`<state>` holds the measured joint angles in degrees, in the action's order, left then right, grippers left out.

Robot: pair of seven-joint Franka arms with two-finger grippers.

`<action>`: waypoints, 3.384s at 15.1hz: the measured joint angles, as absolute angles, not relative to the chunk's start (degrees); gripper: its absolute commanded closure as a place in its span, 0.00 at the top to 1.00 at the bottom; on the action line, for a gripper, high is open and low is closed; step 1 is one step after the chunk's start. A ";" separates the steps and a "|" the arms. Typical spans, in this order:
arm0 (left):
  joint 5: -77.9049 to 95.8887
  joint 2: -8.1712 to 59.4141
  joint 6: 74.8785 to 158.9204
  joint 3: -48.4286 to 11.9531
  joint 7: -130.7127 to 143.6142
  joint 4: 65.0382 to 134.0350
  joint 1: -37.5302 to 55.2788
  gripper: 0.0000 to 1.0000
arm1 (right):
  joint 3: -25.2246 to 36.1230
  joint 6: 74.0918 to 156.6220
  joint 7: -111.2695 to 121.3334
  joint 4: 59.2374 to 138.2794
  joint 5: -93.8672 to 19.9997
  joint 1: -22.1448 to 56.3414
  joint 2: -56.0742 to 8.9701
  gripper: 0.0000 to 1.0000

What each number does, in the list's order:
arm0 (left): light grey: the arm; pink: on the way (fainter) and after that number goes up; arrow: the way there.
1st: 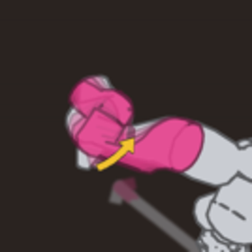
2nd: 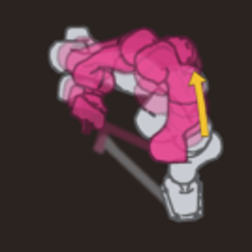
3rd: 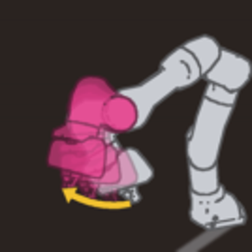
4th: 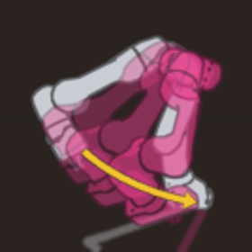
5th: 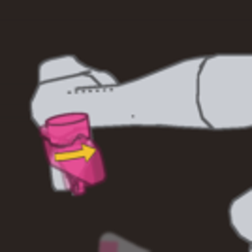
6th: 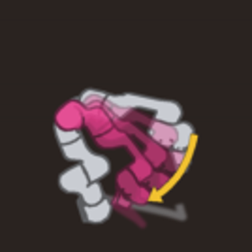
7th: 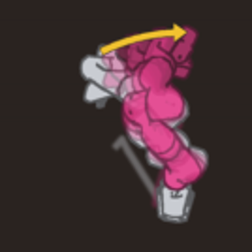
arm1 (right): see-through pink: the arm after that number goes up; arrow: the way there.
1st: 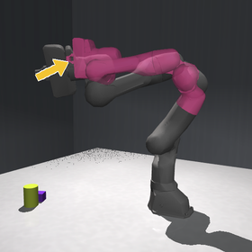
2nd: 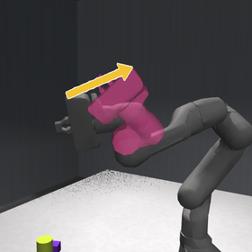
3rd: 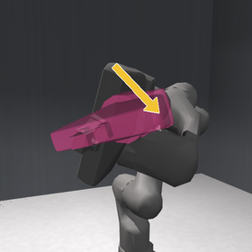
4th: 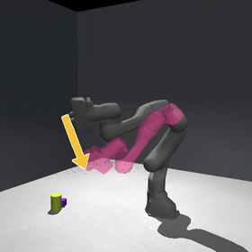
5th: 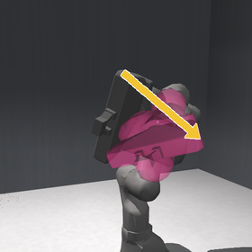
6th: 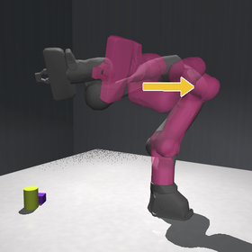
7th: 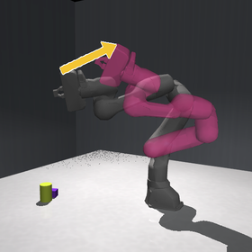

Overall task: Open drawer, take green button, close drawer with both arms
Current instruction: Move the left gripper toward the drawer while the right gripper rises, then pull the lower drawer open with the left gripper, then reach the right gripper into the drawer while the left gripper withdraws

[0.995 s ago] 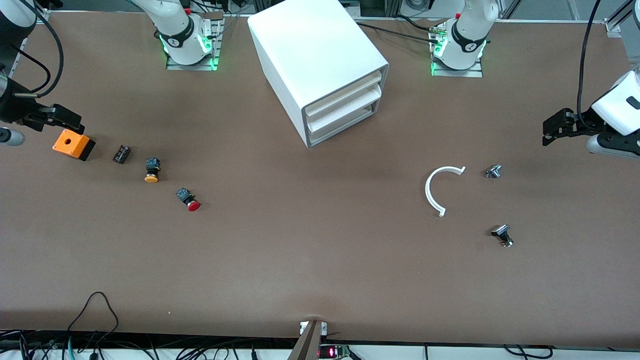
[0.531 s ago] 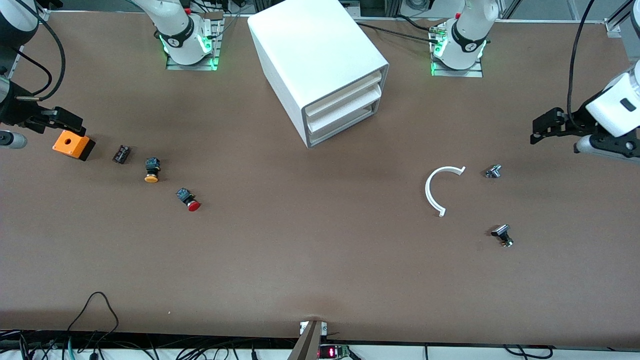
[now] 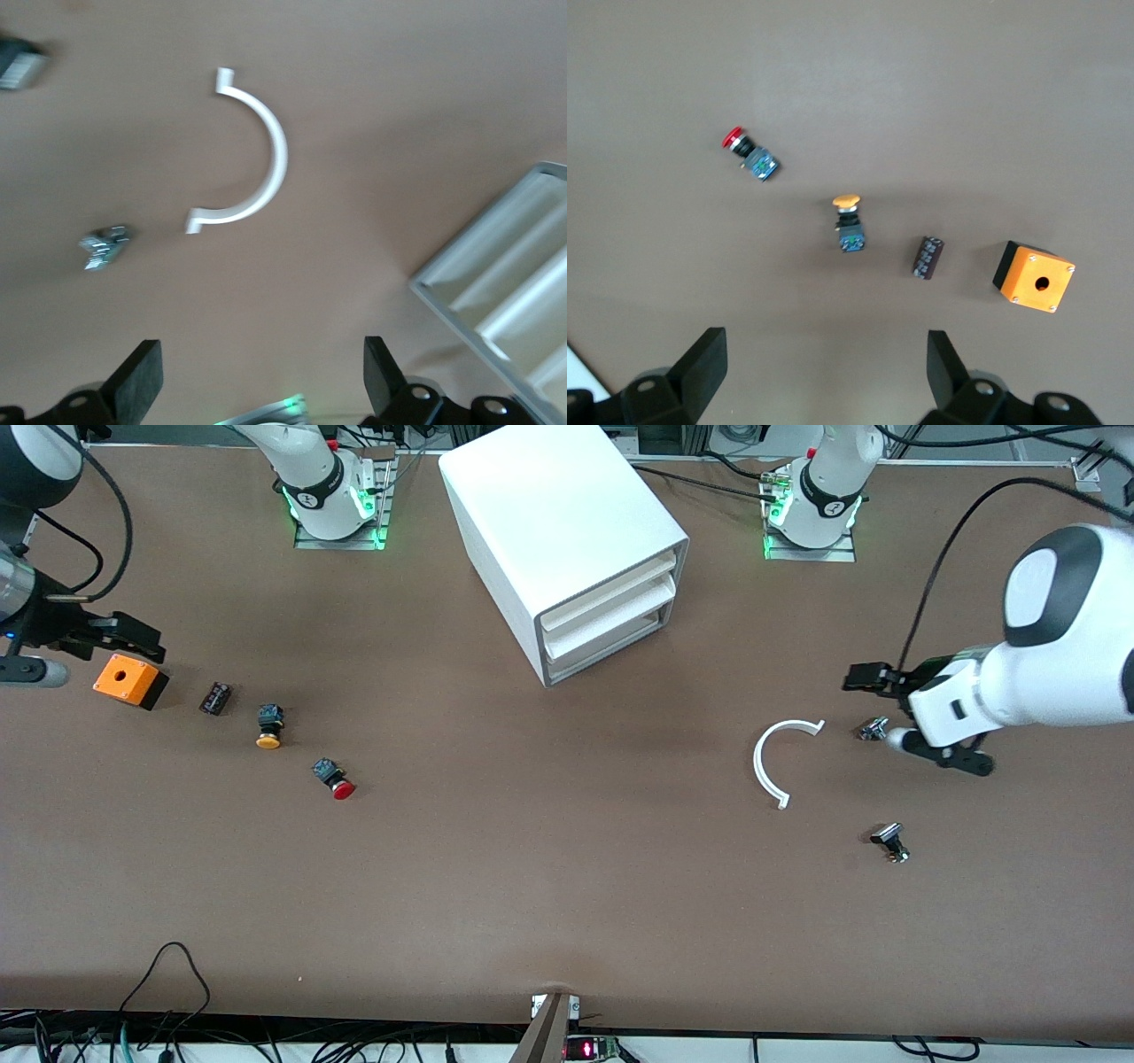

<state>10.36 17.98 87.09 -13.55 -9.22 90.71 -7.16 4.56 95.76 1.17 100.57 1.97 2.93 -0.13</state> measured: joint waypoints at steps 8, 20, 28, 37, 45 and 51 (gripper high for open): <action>27.20 26.28 99.36 -14.12 -11.24 100.46 -0.97 0.92 | 4.06 97.06 2.83 97.26 -8.69 6.71 -5.82 1.00; 50.43 32.65 107.75 -14.39 -17.64 113.61 11.05 0.88 | 3.60 105.53 10.31 90.54 -8.79 27.56 -11.21 1.00; 51.81 32.64 109.04 -16.59 -18.55 117.80 13.65 0.74 | 3.50 106.49 18.82 77.02 -4.75 35.79 -22.21 1.00; 52.27 31.89 112.70 -17.82 -21.65 118.79 13.38 0.00 | 4.09 107.45 19.40 74.35 -3.21 37.58 -24.36 1.00; 52.27 31.04 113.45 -7.09 -24.70 110.79 9.70 0.04 | 3.95 107.77 19.57 74.34 -3.21 37.65 -24.82 1.00; 52.27 31.43 117.37 -6.20 -24.11 109.91 9.83 1.00 | -1.01 112.13 20.23 70.29 -3.23 38.70 -31.27 1.00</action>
